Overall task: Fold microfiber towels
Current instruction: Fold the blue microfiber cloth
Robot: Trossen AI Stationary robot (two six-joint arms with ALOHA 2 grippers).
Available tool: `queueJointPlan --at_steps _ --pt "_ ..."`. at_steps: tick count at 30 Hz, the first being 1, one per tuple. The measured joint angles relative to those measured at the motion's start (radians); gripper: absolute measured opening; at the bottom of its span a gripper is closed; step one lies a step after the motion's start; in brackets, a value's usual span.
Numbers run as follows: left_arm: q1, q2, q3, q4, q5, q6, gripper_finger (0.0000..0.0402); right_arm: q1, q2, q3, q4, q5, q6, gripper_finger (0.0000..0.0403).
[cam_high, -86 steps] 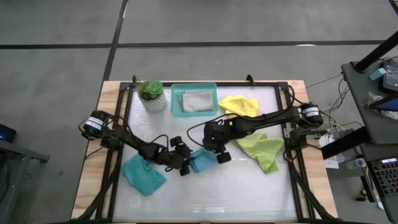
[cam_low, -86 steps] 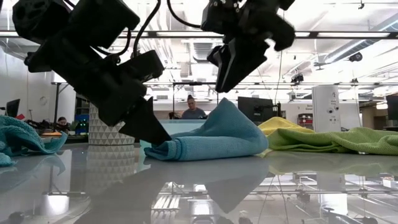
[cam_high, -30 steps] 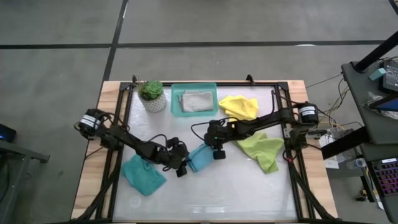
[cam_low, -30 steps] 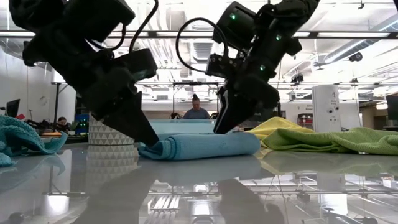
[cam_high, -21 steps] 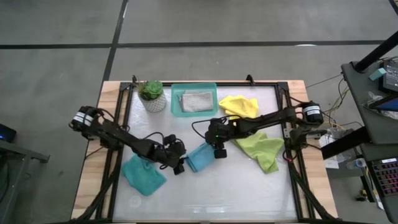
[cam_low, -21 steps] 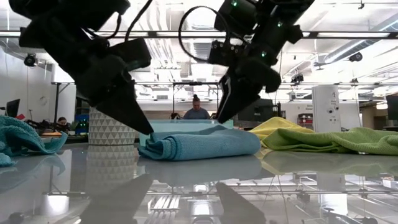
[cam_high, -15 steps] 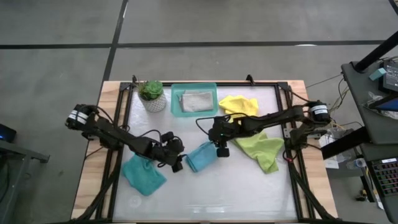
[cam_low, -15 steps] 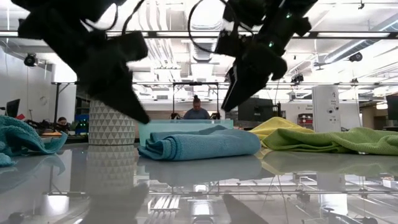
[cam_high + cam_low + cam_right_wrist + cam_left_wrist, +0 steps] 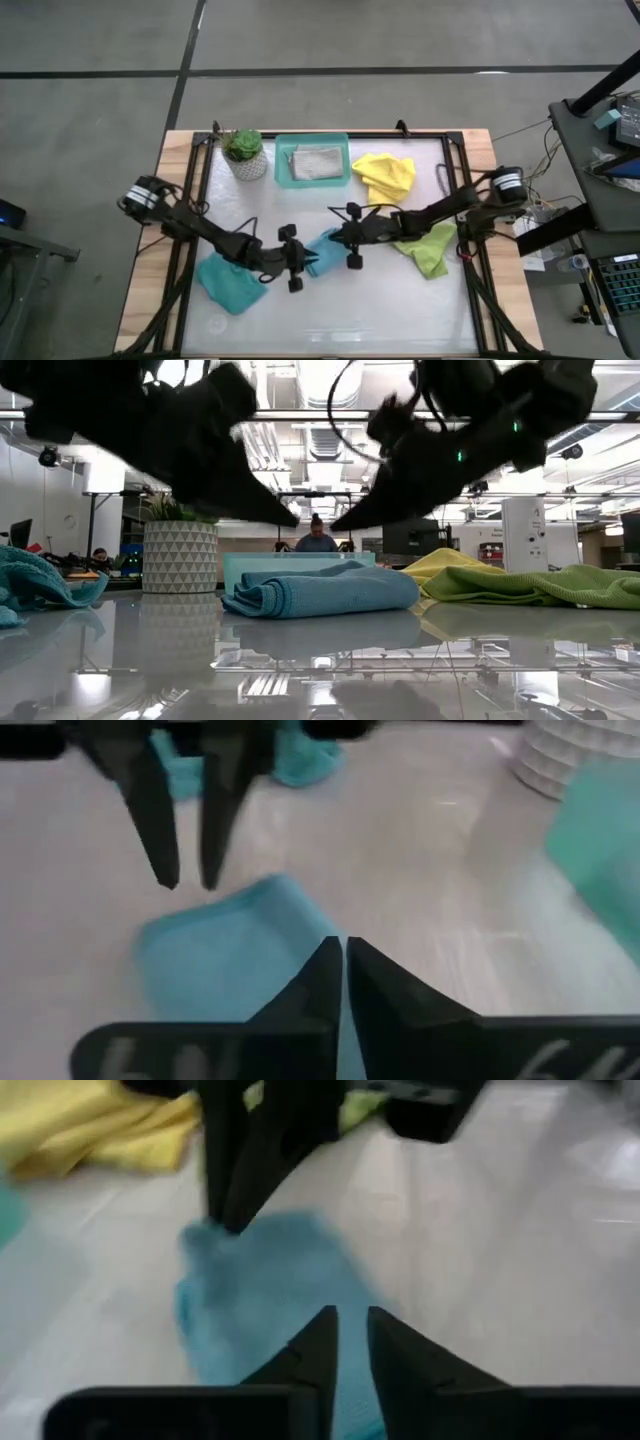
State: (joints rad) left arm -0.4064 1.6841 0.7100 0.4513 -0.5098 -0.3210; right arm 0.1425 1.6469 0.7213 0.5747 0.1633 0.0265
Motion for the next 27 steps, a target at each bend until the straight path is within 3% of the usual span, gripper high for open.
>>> queueJointPlan --at_steps 4,8,15,21,27 --pt "0.009 0.04 -0.001 -0.001 -0.05 -0.07 0.0005 -0.001 0.095 0.018 0.068 0.068 0.037 0.0009" --pt "0.024 0.053 -0.001 -0.109 -0.062 -0.167 0.0005 -0.001 0.176 0.05 0.064 0.146 0.052 0.0009" --pt "0.039 0.06 -0.002 -0.297 -0.088 -0.329 0.0006 -0.016 0.249 0.102 0.059 0.151 0.069 0.0009" --pt "0.04 0.043 -0.002 -0.312 -0.083 -0.327 0.0006 -0.019 0.263 0.111 0.032 0.152 0.071 0.0009" --pt "0.04 -0.001 -0.003 -0.317 -0.066 -0.267 0.0006 -0.019 0.186 0.107 -0.036 0.151 0.071 0.0009"
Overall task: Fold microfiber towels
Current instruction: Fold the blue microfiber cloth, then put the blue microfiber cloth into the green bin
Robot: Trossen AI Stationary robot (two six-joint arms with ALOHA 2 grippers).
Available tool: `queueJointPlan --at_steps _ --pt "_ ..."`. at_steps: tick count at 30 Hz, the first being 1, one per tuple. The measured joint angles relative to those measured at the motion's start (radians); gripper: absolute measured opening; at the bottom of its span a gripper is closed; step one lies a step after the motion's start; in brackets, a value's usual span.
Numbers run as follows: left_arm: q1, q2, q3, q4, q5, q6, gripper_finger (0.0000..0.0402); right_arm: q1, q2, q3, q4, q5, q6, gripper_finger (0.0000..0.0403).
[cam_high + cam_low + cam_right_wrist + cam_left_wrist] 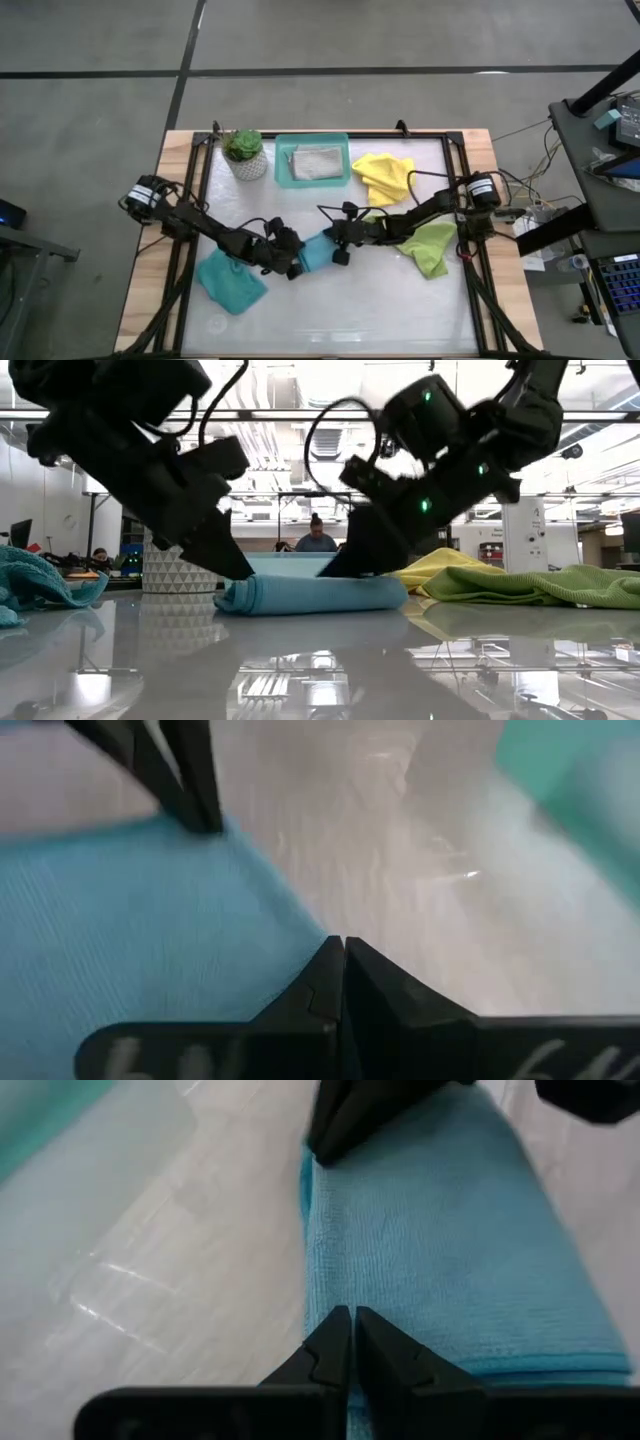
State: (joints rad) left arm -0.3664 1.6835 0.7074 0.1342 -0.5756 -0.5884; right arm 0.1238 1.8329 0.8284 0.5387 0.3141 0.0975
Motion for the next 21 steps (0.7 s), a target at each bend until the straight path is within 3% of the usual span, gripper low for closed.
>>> queueJointPlan --at_steps 10,14,21 --pt "0.0 -0.102 0.0 -0.019 0.005 0.09 0.0006 0.001 -0.152 0.0 -0.104 -0.074 -0.006 0.0009" --pt "0.0 -0.112 0.0 -0.017 -0.002 0.106 0.0006 0.002 -0.229 0.0 -0.179 -0.176 -0.011 0.0014" --pt "0.0 -0.109 0.0 -0.015 -0.005 0.13 0.0006 0.058 -0.26 0.149 -0.543 -0.218 -0.033 0.009"
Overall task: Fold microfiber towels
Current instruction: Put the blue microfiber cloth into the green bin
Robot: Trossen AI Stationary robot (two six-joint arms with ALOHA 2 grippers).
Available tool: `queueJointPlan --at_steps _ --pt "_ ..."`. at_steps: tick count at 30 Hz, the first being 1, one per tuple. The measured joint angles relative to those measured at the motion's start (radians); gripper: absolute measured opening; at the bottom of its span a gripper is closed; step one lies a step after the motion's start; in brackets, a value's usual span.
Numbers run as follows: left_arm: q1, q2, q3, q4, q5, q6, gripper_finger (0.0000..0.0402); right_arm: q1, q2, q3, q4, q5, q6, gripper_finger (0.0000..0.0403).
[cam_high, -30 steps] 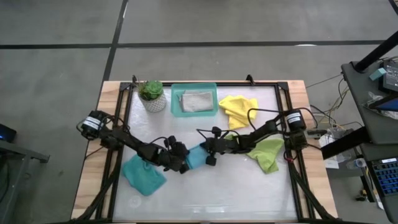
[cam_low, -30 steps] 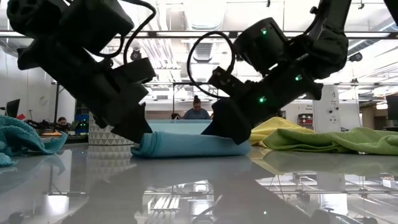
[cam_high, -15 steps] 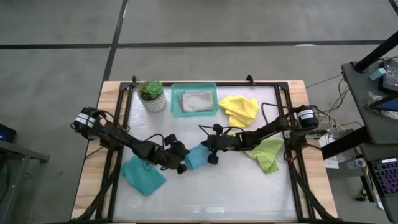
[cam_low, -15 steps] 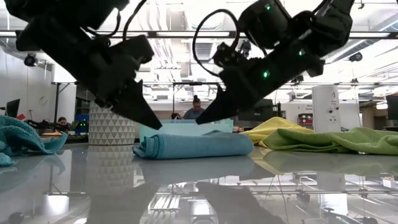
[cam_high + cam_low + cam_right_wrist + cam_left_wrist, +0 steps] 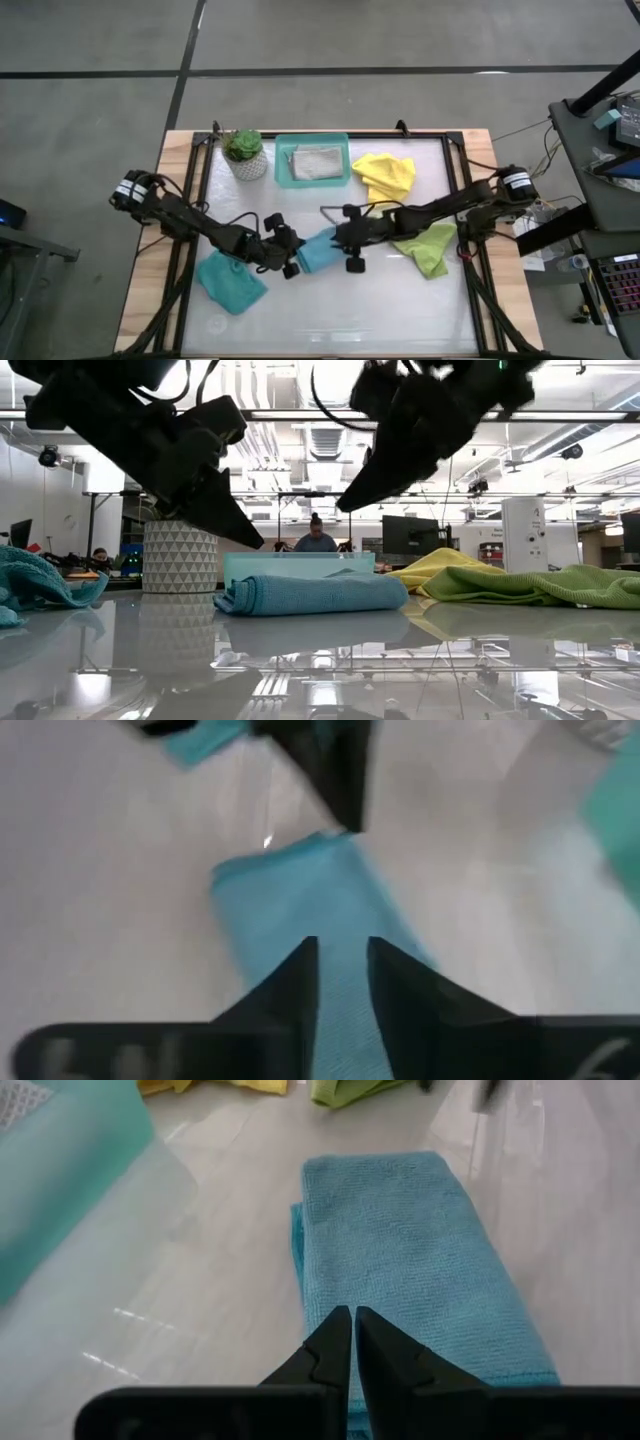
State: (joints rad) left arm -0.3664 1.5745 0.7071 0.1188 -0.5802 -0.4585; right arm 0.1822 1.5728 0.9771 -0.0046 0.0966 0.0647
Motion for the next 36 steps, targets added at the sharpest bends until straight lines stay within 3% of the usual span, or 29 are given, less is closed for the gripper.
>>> queueJointPlan --at_steps 7,13,23,29,32,36 --pt "0.0 -0.024 0.0 -0.005 -0.023 0.088 0.0006 0.08 0.117 0.239 -0.33 0.0 -0.071 0.0177" --pt "0.0 -0.171 0.0 -0.071 -0.144 0.233 0.0006 0.095 0.223 0.332 -0.381 0.009 -0.081 0.0198" --pt "-0.008 -0.46 -0.003 -0.129 -0.161 0.413 0.0006 0.095 0.381 0.388 -0.378 0.153 -0.098 0.0199" --pt "-0.02 -0.527 -0.038 -0.128 -0.16 0.415 0.0006 0.09 0.436 0.417 -0.384 0.21 -0.119 0.0193" --pt "-0.021 -0.536 -0.066 -0.131 -0.158 0.417 0.0006 0.087 0.441 0.418 -0.38 0.21 -0.119 0.0169" --pt "-0.02 -0.542 -0.071 -0.127 -0.164 0.442 0.0006 0.082 0.441 0.418 -0.372 0.204 -0.119 0.0107"
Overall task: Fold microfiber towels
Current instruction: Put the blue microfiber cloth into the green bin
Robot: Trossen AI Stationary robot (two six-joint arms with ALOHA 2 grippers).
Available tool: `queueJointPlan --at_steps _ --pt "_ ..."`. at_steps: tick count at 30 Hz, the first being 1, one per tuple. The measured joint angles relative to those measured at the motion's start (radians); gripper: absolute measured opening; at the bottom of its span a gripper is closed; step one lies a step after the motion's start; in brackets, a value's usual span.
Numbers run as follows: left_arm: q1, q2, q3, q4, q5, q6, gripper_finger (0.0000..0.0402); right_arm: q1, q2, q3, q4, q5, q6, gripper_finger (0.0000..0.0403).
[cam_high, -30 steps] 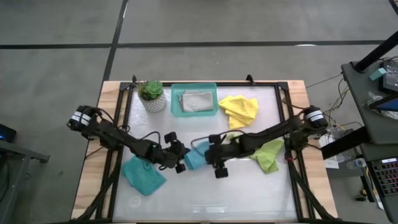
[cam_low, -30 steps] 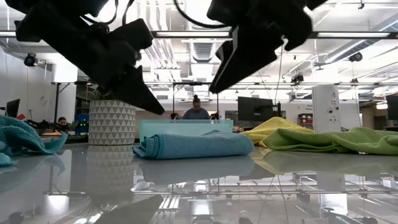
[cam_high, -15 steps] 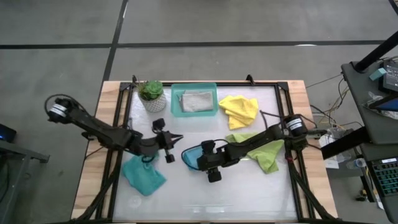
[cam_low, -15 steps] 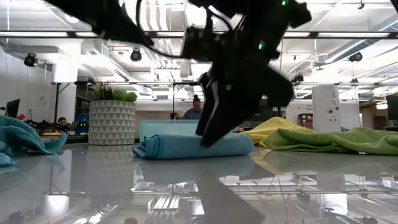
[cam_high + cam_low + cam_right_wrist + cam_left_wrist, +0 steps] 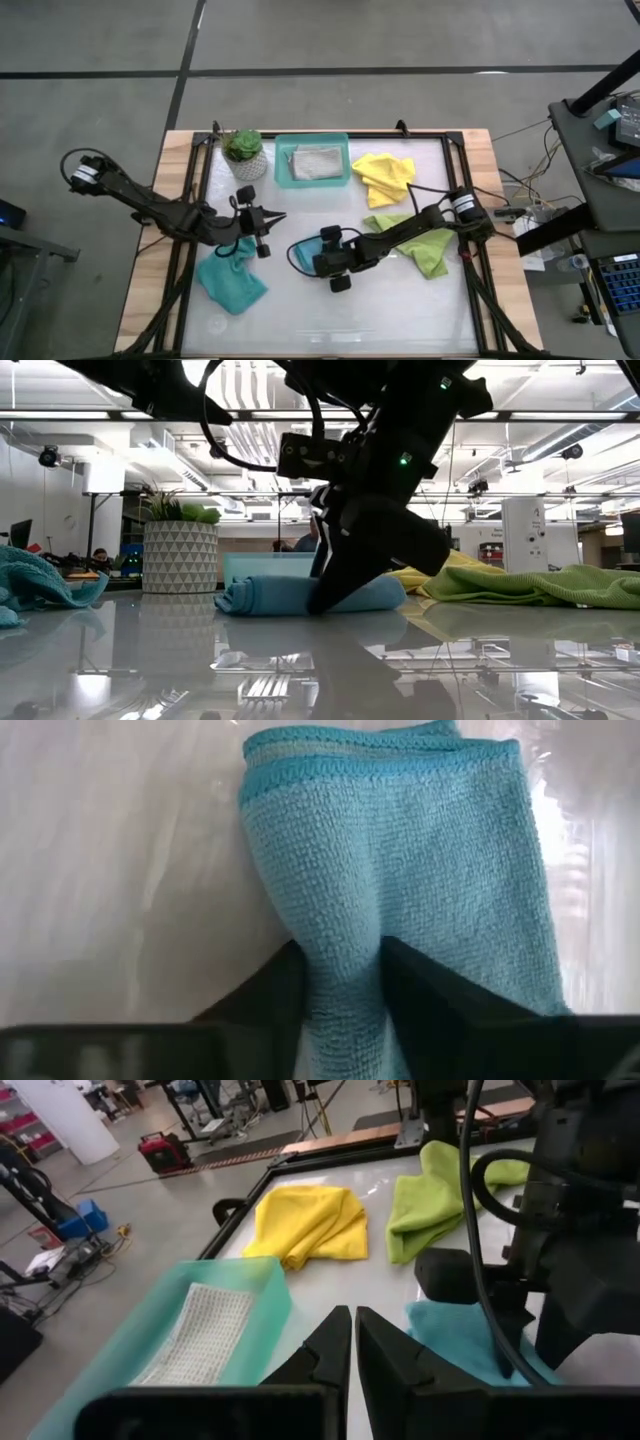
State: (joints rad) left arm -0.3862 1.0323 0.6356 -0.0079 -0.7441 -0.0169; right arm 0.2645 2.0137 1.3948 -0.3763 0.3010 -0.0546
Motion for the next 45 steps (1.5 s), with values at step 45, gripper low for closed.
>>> queueJointPlan --at_steps 45 --pt "-0.008 -0.064 -0.006 -0.091 -0.002 -0.025 0.0006 -0.52 -0.155 0.461 -0.392 -0.012 -0.304 0.0013"
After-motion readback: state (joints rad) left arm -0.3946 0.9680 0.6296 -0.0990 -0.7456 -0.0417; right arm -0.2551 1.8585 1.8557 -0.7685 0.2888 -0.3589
